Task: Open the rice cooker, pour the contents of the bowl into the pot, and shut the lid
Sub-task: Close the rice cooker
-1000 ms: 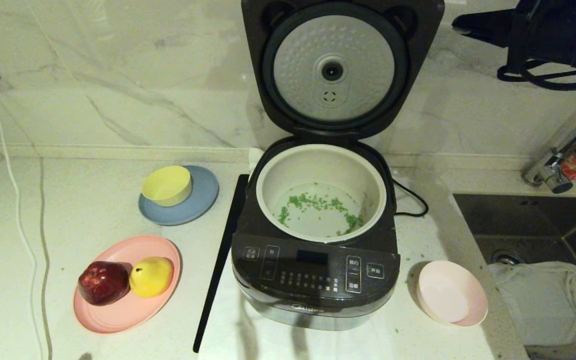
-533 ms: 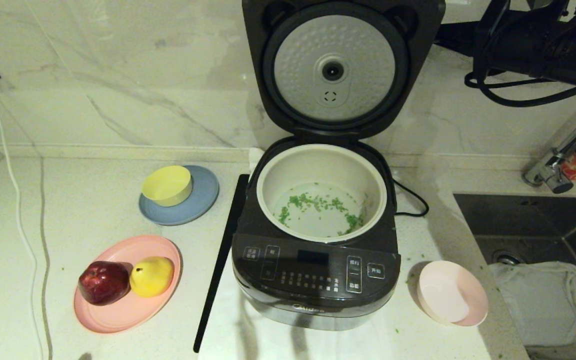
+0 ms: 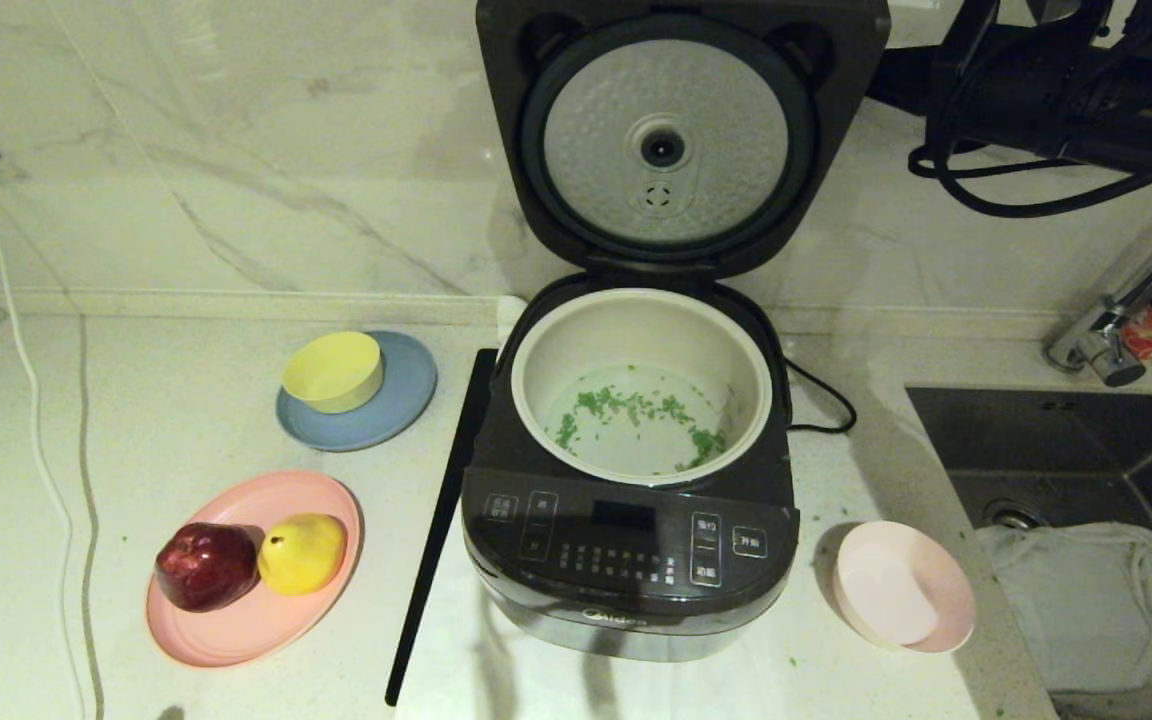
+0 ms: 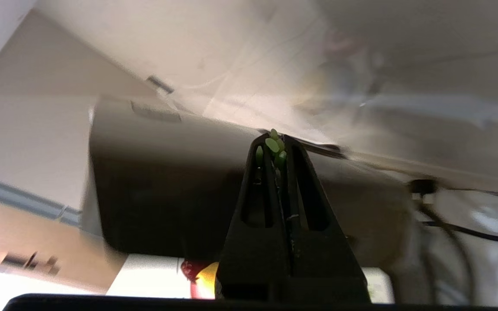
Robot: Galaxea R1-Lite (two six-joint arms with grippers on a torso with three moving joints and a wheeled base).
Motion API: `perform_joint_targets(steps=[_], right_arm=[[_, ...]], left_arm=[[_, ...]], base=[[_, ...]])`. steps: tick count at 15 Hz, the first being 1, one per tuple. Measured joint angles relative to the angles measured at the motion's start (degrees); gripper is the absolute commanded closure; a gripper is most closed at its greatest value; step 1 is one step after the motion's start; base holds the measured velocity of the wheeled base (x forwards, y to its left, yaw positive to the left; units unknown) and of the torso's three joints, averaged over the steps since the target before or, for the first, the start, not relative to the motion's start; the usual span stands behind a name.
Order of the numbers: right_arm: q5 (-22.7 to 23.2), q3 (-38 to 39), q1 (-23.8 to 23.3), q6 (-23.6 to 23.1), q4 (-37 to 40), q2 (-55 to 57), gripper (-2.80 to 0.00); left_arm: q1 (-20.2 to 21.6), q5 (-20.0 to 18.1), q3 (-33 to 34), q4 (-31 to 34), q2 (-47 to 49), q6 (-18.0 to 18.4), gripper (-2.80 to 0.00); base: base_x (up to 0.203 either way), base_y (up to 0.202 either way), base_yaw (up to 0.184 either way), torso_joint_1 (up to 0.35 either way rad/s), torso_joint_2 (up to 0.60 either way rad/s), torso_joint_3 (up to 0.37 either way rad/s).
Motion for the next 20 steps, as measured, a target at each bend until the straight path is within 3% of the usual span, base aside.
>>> perform_joint_targets(steps=[7, 20], right_arm=[[0.25, 2.76, 3.15, 0.00, 1.90, -1.42, 0.00], [-0.14, 31.93, 10.67, -0.38, 5.66, -13.48, 0.00]], left_arm=[[-0.04, 0.00, 0.00, -0.05, 0.00, 0.00, 0.00], [-0.04, 0.00, 0.00, -0.06, 0.00, -0.01, 0.00]], base=[[0.000, 0.000, 0.000, 0.000, 0.00, 0.000], [0.000, 0.000, 0.000, 0.000, 0.00, 0.000]])
